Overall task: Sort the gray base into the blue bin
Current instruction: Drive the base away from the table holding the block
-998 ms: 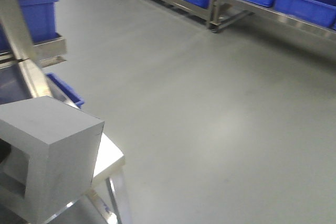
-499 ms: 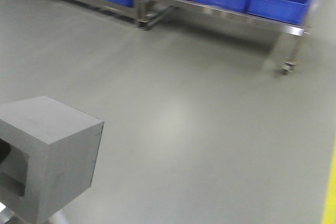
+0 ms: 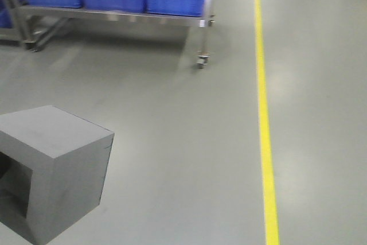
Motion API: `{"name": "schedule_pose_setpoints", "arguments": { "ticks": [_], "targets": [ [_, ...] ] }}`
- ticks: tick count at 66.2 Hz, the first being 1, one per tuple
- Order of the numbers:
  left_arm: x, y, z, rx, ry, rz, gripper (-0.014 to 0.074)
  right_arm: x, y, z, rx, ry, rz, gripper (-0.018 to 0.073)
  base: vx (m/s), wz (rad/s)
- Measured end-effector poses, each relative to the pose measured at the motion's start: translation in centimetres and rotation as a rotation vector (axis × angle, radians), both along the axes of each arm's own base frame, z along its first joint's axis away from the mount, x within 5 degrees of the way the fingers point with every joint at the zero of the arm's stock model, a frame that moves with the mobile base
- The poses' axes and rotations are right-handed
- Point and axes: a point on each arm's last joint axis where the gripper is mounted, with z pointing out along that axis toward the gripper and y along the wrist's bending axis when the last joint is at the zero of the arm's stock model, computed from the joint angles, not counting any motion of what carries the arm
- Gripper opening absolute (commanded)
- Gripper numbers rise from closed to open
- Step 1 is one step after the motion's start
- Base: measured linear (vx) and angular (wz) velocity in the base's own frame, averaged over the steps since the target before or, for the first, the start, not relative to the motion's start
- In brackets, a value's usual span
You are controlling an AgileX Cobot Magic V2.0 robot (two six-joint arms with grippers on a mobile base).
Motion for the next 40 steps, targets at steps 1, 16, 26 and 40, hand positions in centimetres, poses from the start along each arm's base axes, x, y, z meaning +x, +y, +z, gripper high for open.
{"name": "schedule_pose_setpoints", "arguments": {
  "ticks": [1, 16, 26, 40],
  "targets": [
    [0.0, 0.0, 0.0, 0.0, 0.0, 0.0, -0.0006, 0.0, 0.0, 0.0, 0.0, 0.0, 0.0, -0.0009, 0.2, -0.71],
    [0.0, 0.0, 0.0, 0.0, 0.0, 0.0, -0.0006, 0.0, 0.0, 0.0, 0.0, 0.0, 0.0, -0.0009, 0.23, -0.53],
    [0.0, 0.0, 0.0, 0.0, 0.0, 0.0, -0.0006, 0.0, 0.0, 0.0, 0.0, 0.0, 0.0, -0.0009, 0.3, -0.26],
    [-0.03, 0.02, 0.02, -0.001, -0.002, 0.0, -0.0006, 0.0, 0.0, 0.01, 0.0, -0.001, 0.0, -0.0009, 0.38, -0.05]
  ]
}}
